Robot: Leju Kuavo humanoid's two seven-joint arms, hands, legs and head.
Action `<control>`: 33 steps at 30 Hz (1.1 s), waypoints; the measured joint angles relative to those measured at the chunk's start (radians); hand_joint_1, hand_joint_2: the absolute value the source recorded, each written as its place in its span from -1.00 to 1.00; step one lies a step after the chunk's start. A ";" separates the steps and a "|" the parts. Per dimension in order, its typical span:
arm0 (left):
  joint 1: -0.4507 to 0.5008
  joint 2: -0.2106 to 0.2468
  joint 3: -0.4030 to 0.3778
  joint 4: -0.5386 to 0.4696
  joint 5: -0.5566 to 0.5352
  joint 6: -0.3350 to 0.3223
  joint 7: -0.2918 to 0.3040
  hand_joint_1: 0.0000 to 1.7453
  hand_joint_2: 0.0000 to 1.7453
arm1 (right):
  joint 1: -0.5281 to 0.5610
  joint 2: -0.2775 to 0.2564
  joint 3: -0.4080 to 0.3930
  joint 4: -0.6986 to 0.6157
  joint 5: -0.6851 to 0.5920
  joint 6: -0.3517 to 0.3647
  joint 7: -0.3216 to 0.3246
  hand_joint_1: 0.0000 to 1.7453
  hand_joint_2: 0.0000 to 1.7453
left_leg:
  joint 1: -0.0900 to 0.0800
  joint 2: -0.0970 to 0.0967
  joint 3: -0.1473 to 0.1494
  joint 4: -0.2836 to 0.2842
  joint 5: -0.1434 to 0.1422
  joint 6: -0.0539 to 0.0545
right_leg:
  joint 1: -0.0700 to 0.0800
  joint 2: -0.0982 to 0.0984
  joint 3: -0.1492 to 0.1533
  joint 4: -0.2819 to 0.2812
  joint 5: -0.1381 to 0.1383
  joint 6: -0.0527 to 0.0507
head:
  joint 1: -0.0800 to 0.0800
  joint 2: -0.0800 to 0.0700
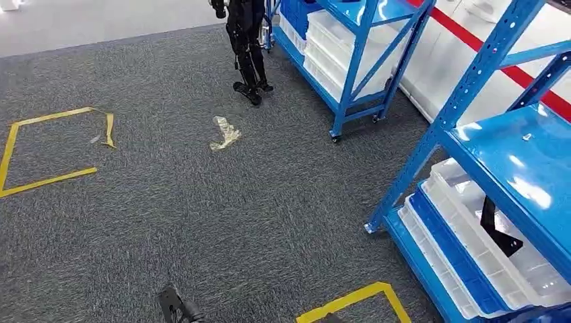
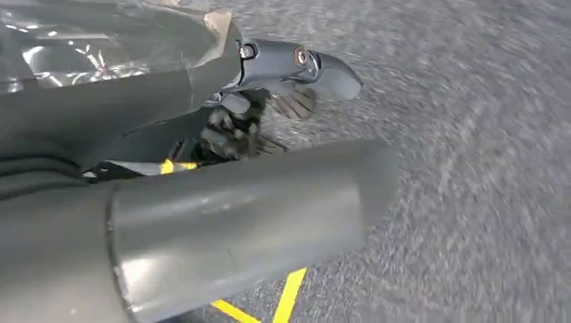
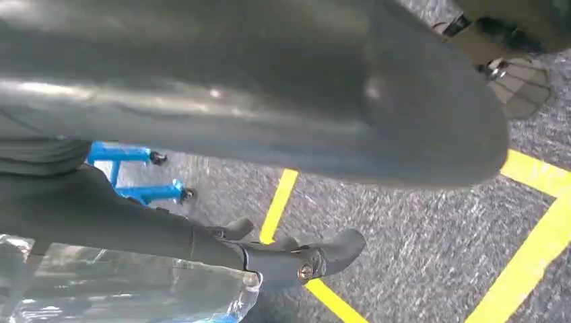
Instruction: Take the parts from the cabinet and place them on the table.
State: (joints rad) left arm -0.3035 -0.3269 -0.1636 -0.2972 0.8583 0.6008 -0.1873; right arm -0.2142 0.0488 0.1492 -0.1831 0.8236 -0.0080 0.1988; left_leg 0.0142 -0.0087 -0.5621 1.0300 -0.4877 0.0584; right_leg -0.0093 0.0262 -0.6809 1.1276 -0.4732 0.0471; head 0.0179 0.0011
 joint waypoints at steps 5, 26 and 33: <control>-0.004 0.002 -0.064 0.000 0.034 0.002 -0.002 -1.00 -1.00 | 0.004 -0.001 0.000 0.000 -0.001 -0.008 -0.005 -1.00 -1.00 | -0.004 0.051 -0.001 0.000 -0.005 0.004 | -0.007 -0.015 -0.110 0.213 -0.065 0.011 | 0.000 0.000; 0.011 0.098 -0.253 0.009 -0.055 -0.167 0.058 -1.00 -1.00 | 0.098 -0.005 -0.105 -0.001 -0.145 -0.177 0.028 -1.00 -1.00 | 0.007 -0.052 -0.028 0.015 -0.003 -0.043 | -0.001 0.088 0.068 -0.101 0.035 -0.022 | -0.009 0.000; 0.009 0.161 -0.294 0.015 -0.092 -0.209 0.093 -1.00 -1.00 | 0.128 0.000 -0.167 -0.001 -0.186 -0.192 0.046 -1.00 -1.00 | -0.002 0.022 -0.007 -0.005 0.007 -0.004 | -0.001 -0.007 -0.048 0.104 -0.061 -0.011 | 0.002 0.000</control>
State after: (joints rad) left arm -0.2949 -0.1663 -0.4578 -0.2823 0.7660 0.3918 -0.0938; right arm -0.0860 0.0488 -0.0176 -0.1839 0.6378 -0.1995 0.2449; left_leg 0.0118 0.0133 -0.5689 1.0254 -0.4808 0.0548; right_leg -0.0107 0.0196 -0.7285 1.2320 -0.5345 0.0360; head 0.0198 0.0011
